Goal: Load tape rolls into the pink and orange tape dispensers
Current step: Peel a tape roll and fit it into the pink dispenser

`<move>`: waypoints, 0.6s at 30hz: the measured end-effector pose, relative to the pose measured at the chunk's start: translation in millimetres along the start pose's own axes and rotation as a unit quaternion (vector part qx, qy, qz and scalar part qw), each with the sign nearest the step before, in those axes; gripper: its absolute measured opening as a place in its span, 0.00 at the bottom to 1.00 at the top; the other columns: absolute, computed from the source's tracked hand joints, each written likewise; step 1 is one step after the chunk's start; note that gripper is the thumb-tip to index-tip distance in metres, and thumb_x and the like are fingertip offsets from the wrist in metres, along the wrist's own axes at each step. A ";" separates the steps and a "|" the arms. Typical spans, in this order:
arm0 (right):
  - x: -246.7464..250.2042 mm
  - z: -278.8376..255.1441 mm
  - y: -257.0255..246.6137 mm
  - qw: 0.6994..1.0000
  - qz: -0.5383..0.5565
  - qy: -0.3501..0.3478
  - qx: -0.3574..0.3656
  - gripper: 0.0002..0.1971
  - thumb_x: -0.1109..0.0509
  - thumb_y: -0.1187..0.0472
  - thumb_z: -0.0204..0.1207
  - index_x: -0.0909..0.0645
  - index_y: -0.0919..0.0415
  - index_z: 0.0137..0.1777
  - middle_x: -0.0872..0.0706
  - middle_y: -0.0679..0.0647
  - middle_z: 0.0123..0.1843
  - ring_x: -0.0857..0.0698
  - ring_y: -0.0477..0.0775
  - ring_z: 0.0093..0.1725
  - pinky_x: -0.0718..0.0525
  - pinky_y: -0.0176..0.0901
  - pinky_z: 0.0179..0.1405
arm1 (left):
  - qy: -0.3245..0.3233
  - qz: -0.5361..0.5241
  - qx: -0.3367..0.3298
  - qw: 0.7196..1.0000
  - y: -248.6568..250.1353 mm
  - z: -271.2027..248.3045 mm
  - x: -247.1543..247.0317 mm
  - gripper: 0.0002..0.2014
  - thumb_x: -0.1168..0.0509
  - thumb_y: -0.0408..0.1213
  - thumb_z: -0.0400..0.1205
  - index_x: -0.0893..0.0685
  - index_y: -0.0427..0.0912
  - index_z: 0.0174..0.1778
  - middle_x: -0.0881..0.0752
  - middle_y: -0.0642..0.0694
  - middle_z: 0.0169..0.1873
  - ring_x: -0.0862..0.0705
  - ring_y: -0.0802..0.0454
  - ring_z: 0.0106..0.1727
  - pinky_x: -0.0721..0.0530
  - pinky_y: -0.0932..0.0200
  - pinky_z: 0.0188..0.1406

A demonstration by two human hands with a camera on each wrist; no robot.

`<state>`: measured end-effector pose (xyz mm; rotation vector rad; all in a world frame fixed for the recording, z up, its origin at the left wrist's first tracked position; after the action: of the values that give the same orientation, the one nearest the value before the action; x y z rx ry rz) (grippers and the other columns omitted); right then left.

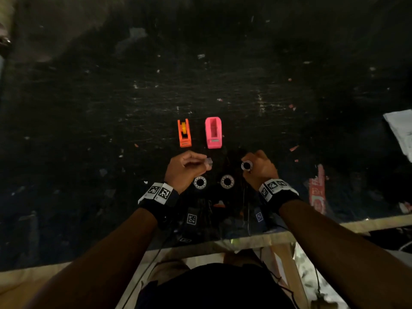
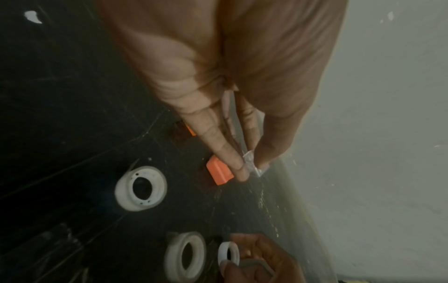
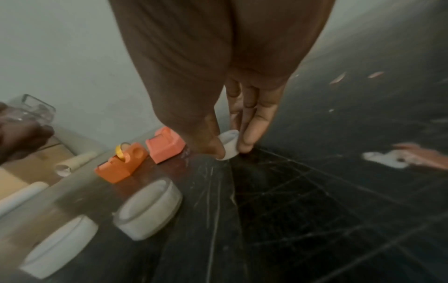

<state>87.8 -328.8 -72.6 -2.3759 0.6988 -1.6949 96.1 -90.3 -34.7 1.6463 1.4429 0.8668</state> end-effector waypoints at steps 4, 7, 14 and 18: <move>2.4 -6.6 -1.7 0.998 -0.005 0.045 0.044 0.26 0.22 0.60 0.65 0.18 0.52 0.65 0.22 0.59 0.63 0.14 0.67 0.55 0.13 0.55 0.52 | 0.010 0.009 0.001 1.000 -6.5 -7.8 -2.9 0.09 0.24 0.23 0.77 0.10 0.37 0.51 0.05 0.48 0.43 0.06 0.55 0.46 0.11 0.64 0.44; 4.6 -22.4 -9.2 0.994 0.035 0.085 0.055 0.23 0.22 0.57 0.65 0.19 0.56 0.61 0.22 0.59 0.61 0.13 0.67 0.49 0.15 0.52 0.43 | 0.027 0.013 -0.001 1.000 -8.7 -11.5 -0.9 0.10 0.23 0.23 0.76 0.10 0.34 0.53 0.05 0.49 0.41 0.06 0.57 0.43 0.10 0.65 0.43; -53.1 -60.9 -27.5 0.995 0.073 -0.022 0.064 0.35 0.21 0.54 0.66 0.29 0.48 0.74 0.28 0.54 0.74 0.17 0.62 0.66 0.13 0.54 0.60 | 0.038 0.050 0.013 0.998 -16.3 -20.9 5.0 0.11 0.20 0.29 0.74 0.08 0.42 0.51 0.05 0.44 0.46 0.06 0.50 0.52 0.08 0.50 0.57; -51.0 -54.9 -32.5 0.993 0.097 0.015 0.057 0.24 0.23 0.58 0.69 0.20 0.50 0.66 0.21 0.55 0.66 0.14 0.62 0.61 0.12 0.54 0.57 | 0.042 0.064 0.012 0.997 -19.0 -28.0 8.5 0.11 0.22 0.26 0.75 0.08 0.47 0.47 0.06 0.44 0.46 0.07 0.49 0.53 0.09 0.40 0.61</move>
<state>33.3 -269.1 -84.7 -2.1339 0.7869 -1.6452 63.8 -77.6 -38.1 1.7537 1.4212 1.0038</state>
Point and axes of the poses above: each hand's wrist, its own z-axis towards the middle knuckle, its own x-axis out of the back of the hand, y = z × x, the point moved 6 cm from there along z, towards the middle knuckle
